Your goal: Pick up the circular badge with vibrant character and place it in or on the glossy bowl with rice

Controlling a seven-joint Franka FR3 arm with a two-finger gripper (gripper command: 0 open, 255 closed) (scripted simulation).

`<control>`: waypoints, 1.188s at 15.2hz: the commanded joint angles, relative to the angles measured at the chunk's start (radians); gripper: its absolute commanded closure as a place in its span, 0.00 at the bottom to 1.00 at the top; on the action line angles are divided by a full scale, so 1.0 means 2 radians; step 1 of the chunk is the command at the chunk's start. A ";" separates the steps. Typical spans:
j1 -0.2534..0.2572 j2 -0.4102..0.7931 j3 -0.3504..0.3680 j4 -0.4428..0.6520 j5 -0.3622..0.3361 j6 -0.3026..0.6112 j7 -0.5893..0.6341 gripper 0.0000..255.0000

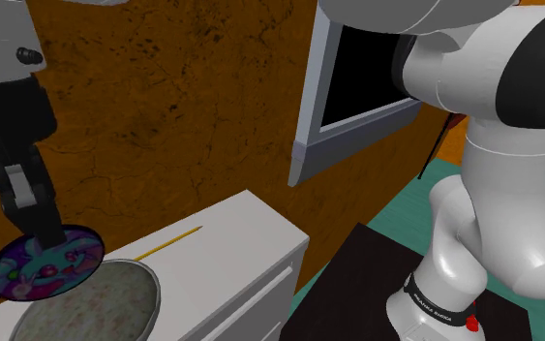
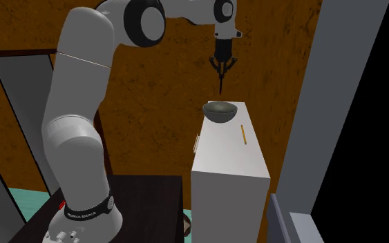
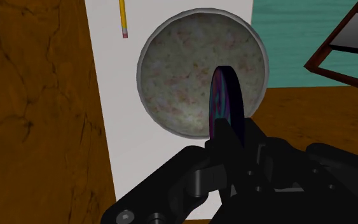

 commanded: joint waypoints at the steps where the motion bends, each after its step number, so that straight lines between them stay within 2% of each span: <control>1: -0.001 -0.005 0.000 -0.021 0.001 0.017 0.000 1.00; 7: -0.004 -0.010 0.000 -0.070 0.002 0.060 -0.001 1.00; 15: -0.004 -0.010 0.000 -0.070 0.002 0.060 -0.001 1.00; 16: -0.004 -0.010 0.000 -0.070 0.002 0.060 -0.001 0.00; 18: -0.004 -0.010 0.000 -0.070 0.002 0.060 -0.001 0.00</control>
